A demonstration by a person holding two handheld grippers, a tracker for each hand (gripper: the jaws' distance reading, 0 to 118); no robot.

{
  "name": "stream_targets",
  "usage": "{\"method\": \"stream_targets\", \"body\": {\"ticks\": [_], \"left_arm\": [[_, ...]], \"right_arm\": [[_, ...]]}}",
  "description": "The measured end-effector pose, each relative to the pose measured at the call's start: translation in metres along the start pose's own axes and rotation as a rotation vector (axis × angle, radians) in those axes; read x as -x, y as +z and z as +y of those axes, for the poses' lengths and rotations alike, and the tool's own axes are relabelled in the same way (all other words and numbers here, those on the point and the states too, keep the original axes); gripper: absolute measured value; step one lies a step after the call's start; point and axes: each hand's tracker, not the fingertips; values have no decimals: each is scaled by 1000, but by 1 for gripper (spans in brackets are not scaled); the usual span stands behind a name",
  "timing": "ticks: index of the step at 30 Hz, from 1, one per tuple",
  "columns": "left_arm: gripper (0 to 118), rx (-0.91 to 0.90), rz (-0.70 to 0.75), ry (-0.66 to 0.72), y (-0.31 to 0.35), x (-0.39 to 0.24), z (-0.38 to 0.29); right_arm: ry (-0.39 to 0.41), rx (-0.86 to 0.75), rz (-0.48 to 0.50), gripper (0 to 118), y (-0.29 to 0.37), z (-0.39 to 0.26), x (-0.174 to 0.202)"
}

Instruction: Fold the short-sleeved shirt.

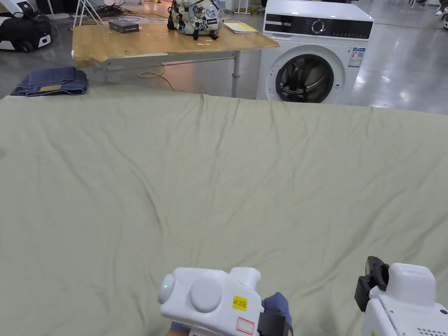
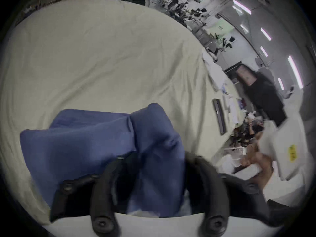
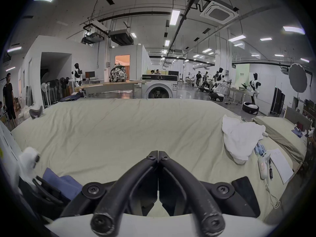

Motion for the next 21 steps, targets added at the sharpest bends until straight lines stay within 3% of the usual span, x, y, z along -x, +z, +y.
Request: {"method": "stream_targets", "body": {"ticks": [2, 5, 7, 9, 15, 21], "left_arm": [[65, -14, -17, -10, 15, 1, 3], [65, -57, -61, -12, 33, 4, 7], [50, -86, -59, -6, 32, 14, 12], [15, -89, -13, 23, 20, 23, 15], [2, 29, -125, 166, -36, 53, -6], [0, 30, -134, 148, -47, 56, -22]], "right_arm": [[-1, 1, -2, 0, 0, 0, -1], [-6, -2, -4, 0, 0, 0, -1], [-10, -2, -4, 0, 0, 0, -1], [-12, -3, -2, 0, 0, 0, 0], [-14, -3, 4, 0, 1, 0, 3], [-5, -4, 5, 0, 1, -1, 4]]}}
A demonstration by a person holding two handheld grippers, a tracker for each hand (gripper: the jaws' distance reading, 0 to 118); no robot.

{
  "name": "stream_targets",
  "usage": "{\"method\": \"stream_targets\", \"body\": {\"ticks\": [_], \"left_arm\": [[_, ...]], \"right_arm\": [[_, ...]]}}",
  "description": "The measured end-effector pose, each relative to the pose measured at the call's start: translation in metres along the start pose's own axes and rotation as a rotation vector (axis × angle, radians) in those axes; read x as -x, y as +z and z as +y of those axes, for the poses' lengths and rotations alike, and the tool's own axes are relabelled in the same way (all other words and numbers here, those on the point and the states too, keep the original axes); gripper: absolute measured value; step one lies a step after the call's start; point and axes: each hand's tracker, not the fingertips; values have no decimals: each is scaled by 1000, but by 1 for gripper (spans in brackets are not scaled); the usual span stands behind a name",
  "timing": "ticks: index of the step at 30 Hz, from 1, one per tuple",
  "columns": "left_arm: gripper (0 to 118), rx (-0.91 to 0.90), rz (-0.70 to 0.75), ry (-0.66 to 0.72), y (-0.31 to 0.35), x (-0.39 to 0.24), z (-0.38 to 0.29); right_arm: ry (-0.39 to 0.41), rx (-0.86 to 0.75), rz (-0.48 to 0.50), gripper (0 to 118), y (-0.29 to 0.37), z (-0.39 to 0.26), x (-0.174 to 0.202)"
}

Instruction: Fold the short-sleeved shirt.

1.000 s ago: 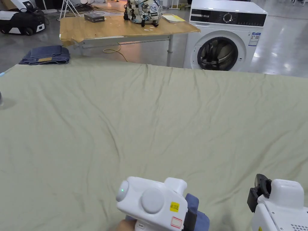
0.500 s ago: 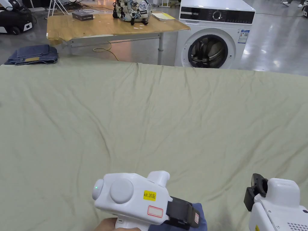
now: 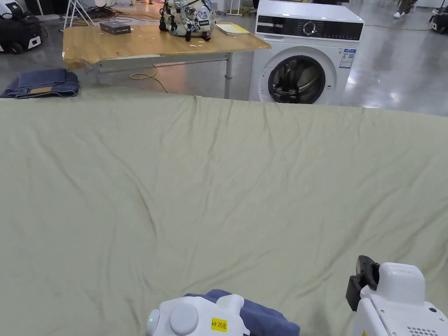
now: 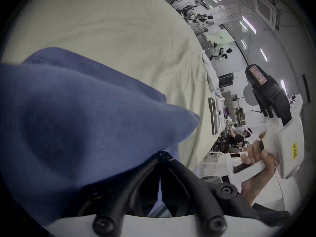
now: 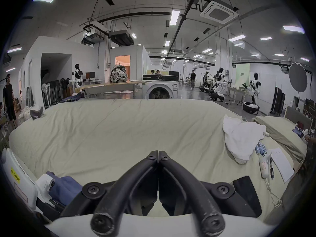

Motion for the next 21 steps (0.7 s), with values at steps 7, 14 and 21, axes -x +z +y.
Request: {"method": "stream_targets", "body": {"ticks": [7, 14, 21], "left_arm": [[0, -73, 88, -135, 18, -22, 6], [0, -436, 325, -380, 98, -51, 12], [0, -964, 652, -499, 168, -54, -8]], "right_arm": [[-4, -27, 0, 0, 1, 6, 5], [-7, -92, -5, 0, -3, 26, 15], [-13, -168, 14, 0, -8, 50, 34]]}}
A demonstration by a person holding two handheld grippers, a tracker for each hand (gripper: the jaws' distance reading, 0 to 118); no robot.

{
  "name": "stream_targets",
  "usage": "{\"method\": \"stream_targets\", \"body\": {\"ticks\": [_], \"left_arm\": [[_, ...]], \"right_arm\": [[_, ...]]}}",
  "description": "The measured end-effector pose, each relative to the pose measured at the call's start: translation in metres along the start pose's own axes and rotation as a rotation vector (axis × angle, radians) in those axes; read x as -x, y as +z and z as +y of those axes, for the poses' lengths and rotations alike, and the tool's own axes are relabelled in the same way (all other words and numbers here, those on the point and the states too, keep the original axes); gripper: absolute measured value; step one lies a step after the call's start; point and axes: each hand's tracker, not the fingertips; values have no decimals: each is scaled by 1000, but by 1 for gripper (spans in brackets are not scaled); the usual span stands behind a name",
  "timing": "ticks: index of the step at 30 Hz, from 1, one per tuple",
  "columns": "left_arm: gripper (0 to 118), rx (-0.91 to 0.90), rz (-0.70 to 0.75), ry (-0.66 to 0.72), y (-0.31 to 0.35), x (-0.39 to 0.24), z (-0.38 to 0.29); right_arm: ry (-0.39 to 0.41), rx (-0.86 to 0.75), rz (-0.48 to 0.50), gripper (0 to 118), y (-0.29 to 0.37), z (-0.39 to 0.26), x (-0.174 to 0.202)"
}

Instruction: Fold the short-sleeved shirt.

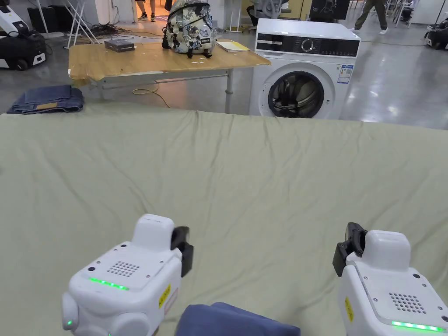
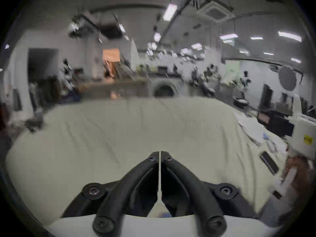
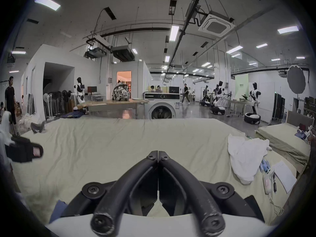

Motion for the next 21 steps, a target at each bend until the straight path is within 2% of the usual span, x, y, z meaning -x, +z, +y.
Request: {"method": "stream_targets", "body": {"ticks": [5, 10, 16, 18, 21], "left_arm": [[0, -158, 198, -4, 13, 23, 13], [0, -267, 306, 26, 23, 42, 18], [0, -298, 338, -20, 23, 50, 20], [0, -298, 340, -30, 24, 50, 19], [0, -272, 315, -11, 26, 53, 18]], "right_arm": [[7, -50, 9, 0, -2, 12, 14], [8, -97, -10, 0, -4, 18, 20], [-4, -104, -27, 0, -5, 23, 14], [-24, -54, -9, 0, 1, 23, 13], [20, 20, 53, 0, 16, 8, 16]]}}
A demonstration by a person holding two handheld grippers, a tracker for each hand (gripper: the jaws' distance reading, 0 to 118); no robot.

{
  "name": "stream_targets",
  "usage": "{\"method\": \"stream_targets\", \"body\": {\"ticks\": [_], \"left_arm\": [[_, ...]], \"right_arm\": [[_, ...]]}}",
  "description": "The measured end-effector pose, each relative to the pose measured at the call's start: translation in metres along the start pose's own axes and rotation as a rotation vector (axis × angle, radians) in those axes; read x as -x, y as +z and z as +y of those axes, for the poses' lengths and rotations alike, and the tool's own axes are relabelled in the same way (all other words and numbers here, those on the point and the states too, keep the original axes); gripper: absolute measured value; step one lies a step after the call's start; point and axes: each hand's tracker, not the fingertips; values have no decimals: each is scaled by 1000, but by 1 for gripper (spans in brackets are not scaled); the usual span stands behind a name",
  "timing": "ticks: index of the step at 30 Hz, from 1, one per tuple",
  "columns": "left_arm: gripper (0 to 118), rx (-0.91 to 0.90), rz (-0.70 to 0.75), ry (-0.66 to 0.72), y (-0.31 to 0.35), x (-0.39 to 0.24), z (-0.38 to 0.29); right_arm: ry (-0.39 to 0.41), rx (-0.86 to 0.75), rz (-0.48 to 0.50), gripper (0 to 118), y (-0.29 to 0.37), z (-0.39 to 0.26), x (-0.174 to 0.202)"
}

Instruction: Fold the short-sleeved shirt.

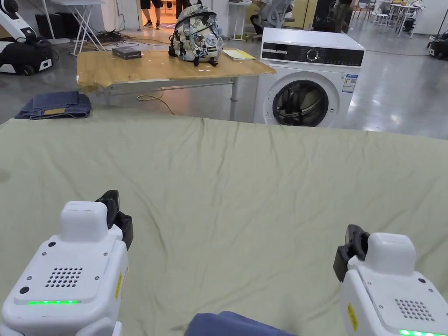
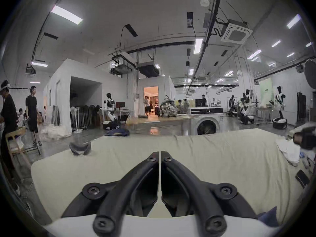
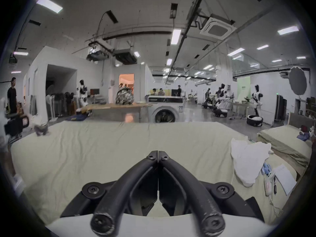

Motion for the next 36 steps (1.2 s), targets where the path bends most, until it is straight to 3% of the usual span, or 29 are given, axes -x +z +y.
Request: {"method": "stream_targets", "body": {"ticks": [3, 10, 15, 20, 25, 29, 30, 32, 33, 34, 35, 36], "left_arm": [[0, 30, -17, 9, 2, 4, -4], [0, 83, -33, 10, 6, 11, -19], [0, 139, -52, 36, 15, 19, -35], [0, 241, -101, 71, 18, 24, -56], [0, 495, -318, 164, 4, 33, -75], [0, 790, -585, 354, -19, 44, -97], [3, 809, -619, 407, -25, 46, -102], [27, 895, -671, 439, -32, 42, -107], [59, 911, -722, 471, -37, 42, -113], [81, 962, -782, 504, -43, 41, -119], [89, 1002, -827, 540, -43, 40, -125], [89, 1040, -879, 583, -50, 40, -134]], "right_arm": [[18, 88, 83, 0, 19, -29, 10], [107, 230, 176, 0, 40, -109, 46], [125, 333, 150, 0, 29, -148, 56], [69, 370, 119, 0, 13, -162, 53], [68, 371, 113, 0, 12, -162, 53], [80, 369, 123, 0, 12, -161, 51], [77, 372, 126, 0, 12, -160, 50], [69, 379, 131, 0, 11, -159, 49], [67, 380, 132, 0, 12, -159, 49], [69, 380, 134, 0, 12, -159, 49], [72, 380, 135, 0, 12, -159, 49], [74, 381, 137, 0, 12, -158, 49]]}}
